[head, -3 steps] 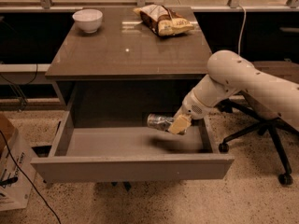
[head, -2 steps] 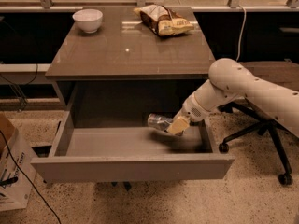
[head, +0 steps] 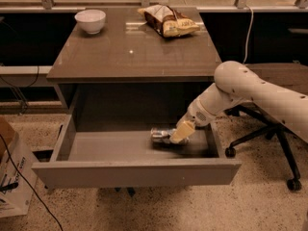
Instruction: Place redbull can into top drawer
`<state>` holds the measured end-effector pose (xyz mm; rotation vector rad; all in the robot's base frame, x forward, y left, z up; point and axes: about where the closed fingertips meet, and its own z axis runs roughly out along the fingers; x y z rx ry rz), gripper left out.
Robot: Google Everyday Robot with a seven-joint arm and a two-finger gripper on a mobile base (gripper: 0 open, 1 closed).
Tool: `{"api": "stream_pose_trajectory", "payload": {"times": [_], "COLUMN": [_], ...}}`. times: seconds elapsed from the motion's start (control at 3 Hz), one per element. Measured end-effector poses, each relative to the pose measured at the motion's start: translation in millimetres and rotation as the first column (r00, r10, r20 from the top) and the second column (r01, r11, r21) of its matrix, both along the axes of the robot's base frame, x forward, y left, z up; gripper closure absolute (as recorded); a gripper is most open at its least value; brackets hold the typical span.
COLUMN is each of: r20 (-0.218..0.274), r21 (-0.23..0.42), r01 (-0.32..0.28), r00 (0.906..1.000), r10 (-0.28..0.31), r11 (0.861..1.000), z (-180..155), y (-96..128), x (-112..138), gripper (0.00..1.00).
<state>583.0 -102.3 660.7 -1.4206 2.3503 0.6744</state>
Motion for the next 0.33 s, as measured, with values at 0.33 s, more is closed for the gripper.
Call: {"api": "stream_pose_trajectory", "payload": {"times": [0.33], "r20": [-0.003], "r21": [0.000], "r01": [-0.002], "r00": [1.0000], "r10": [0.002], "r11": [1.000], "z": [-1.4], "y": [1.2], "x": [-0.5], "gripper": [0.00]}}
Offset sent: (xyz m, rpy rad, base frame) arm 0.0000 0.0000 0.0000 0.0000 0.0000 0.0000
